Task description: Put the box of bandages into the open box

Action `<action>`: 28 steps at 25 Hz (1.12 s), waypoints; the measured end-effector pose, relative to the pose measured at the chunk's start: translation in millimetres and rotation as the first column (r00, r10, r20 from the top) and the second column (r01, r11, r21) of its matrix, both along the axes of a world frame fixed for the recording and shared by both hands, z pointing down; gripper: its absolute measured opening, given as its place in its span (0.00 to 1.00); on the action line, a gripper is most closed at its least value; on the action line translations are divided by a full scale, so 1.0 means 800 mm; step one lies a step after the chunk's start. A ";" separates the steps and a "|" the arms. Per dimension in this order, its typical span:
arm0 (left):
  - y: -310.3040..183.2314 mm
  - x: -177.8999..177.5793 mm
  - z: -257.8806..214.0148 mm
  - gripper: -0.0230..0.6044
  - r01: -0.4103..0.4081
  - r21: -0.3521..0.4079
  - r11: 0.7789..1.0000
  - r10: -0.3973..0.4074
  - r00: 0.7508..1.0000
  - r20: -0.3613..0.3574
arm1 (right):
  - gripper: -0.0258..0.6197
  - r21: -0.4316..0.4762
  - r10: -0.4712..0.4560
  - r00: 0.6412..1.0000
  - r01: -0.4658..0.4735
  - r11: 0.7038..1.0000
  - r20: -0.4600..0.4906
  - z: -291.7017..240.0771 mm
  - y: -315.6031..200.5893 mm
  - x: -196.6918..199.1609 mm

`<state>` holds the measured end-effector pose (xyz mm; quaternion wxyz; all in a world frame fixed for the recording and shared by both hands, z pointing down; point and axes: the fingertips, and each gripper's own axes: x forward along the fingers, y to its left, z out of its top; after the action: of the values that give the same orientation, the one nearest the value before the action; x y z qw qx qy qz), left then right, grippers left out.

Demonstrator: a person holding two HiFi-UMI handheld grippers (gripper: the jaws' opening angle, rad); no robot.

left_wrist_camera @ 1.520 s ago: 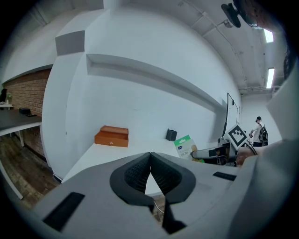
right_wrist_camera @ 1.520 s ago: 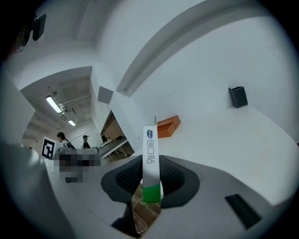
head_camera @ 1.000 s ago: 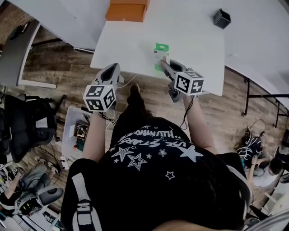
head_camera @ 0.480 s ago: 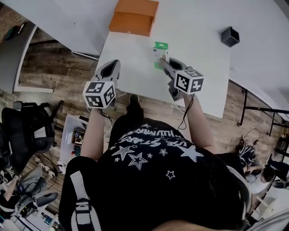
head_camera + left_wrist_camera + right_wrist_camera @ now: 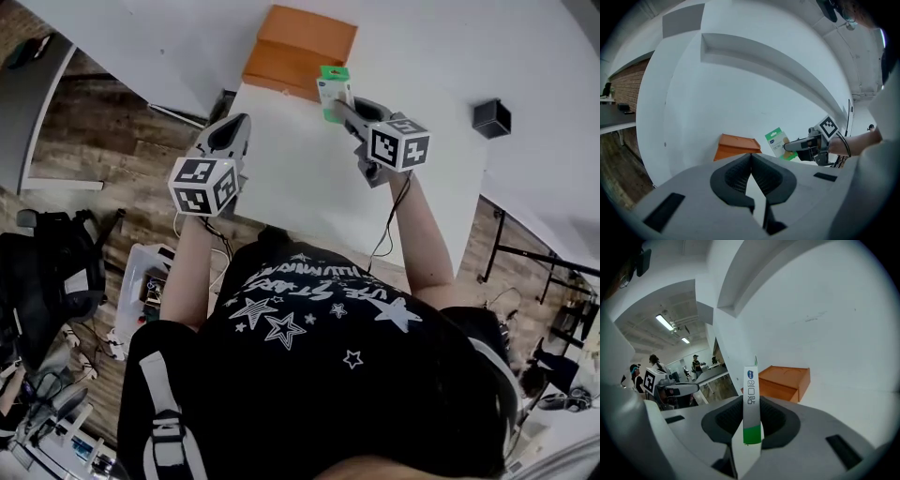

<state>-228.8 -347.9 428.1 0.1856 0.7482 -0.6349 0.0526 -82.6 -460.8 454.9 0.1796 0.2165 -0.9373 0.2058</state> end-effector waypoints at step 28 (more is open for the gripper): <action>-0.130 -0.104 0.086 0.07 0.035 -0.109 0.993 -0.042 0.997 -0.061 | 0.21 -0.200 -0.562 0.665 0.542 0.816 -0.492 0.146 -0.113 -0.166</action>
<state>-311.8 -451.8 497.0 0.2467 0.7258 -0.6393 0.0595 -215.8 -551.0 571.5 0.4886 -0.0326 -0.8671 0.0909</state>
